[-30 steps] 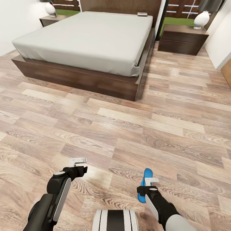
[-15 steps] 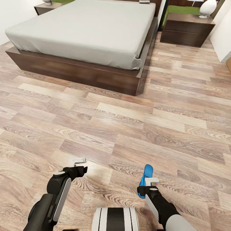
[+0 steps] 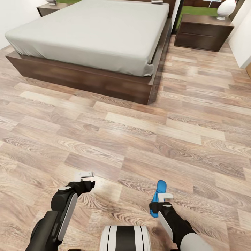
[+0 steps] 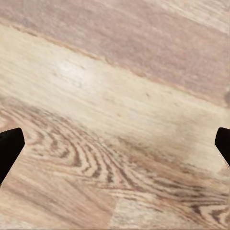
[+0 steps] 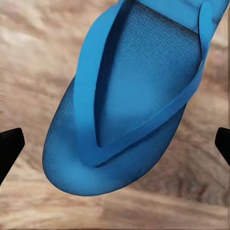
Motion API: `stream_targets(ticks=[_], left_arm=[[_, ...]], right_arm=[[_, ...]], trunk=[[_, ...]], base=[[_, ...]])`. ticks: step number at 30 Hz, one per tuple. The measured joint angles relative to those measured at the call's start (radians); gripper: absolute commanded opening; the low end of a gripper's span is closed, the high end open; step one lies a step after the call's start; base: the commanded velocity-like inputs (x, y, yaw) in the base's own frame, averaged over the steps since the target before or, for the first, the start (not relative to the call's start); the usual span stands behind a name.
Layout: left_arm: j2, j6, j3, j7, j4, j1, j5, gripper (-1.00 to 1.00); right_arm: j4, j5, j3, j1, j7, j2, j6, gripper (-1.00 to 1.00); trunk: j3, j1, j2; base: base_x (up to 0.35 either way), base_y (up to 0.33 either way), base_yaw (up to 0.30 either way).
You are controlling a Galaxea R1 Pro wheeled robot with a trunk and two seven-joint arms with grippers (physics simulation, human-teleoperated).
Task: In the bedroom, move the book from the bed onto either nightstand, and place the two sandals side by side next to the bed.
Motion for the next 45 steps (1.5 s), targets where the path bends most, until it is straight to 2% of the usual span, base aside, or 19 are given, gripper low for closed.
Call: stream_targets(ticks=[12,25,34,45], left_arm=[[0.0,0.0,-0.003,0.001,0.001,0.0,-0.001,1.0],[0.0,0.0,-0.005,0.004,0.001,0.0,-0.002,1.0],[0.0,0.0,-0.005,0.004,0.0,0.0,-0.002,1.0],[0.0,0.0,-0.006,0.004,0.0,0.0,-0.002,1.0]], right_arm=[[0.0,0.0,0.0,0.0,0.001,0.0,0.002,1.0],[0.001,0.0,-0.002,0.0,0.0,0.0,-0.006,1.0],[0.006,0.0,-0.03,0.0,0.0,-0.003,-0.051,1.0],[0.008,0.0,-0.036,0.0,0.0,-0.003,-0.061,1.0]], trunk=[[0.0,0.0,0.0],[-0.05,0.006,-0.003],[-0.05,0.006,-0.003],[-0.05,0.006,-0.003]], base=[[0.076,0.0,0.0],[0.002,0.0,0.0],[0.0,0.0,0.0],[0.0,0.0,0.0]])
